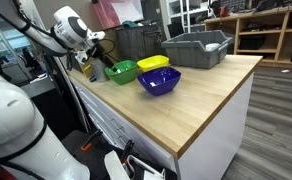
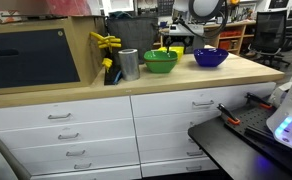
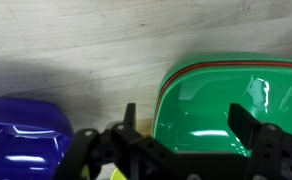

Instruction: Remove the top green bowl from the stacked bowls and place it in between the blue and yellow bowls

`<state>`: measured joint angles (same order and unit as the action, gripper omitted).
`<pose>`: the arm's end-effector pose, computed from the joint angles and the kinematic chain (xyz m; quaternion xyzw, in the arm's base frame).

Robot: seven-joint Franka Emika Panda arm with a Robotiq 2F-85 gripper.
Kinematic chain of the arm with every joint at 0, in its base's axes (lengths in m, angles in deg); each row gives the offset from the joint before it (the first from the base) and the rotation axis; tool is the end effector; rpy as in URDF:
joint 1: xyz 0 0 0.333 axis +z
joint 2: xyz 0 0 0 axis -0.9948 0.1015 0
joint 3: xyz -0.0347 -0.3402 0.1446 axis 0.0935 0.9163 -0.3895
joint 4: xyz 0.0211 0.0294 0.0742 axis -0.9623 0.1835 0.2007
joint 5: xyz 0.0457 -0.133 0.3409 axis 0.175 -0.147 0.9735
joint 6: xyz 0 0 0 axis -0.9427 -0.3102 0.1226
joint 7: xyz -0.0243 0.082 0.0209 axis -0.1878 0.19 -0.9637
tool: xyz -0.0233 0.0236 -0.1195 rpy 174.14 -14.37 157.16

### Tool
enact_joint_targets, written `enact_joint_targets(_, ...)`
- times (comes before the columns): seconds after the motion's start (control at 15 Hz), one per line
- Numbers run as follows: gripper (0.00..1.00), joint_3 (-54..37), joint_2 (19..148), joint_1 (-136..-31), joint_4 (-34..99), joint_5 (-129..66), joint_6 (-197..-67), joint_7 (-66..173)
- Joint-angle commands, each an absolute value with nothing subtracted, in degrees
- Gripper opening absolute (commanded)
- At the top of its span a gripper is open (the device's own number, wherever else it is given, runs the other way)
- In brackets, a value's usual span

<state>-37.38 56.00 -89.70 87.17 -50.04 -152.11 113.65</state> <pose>0.4119 0.1575 0.4109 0.9520 -0.2305 0.2010 0.0102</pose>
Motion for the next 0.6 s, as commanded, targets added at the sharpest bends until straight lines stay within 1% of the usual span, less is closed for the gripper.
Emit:
enact_joint_targets(0.0,1.0,-37.1,54.0,-89.5,89.1,-49.3,-151.6,114.0)
enact_joint_targets(0.2,1.0,-37.6,54.3,-90.2,89.6,-50.5,-151.5,116.2)
enact_joint_targets(0.27,0.93,-37.9,54.5,-90.4,89.5,-51.0,-151.6,117.3)
enact_joint_targets(0.33,0.74,-38.1,54.8,-90.5,89.5,-51.5,-151.9,117.9)
enact_joint_targets(0.4,0.68,-38.2,55.0,-90.5,89.4,-51.8,-152.2,118.5)
enact_joint_targets(0.53,0.51,-38.5,55.4,-90.5,89.1,-52.6,-152.3,119.9)
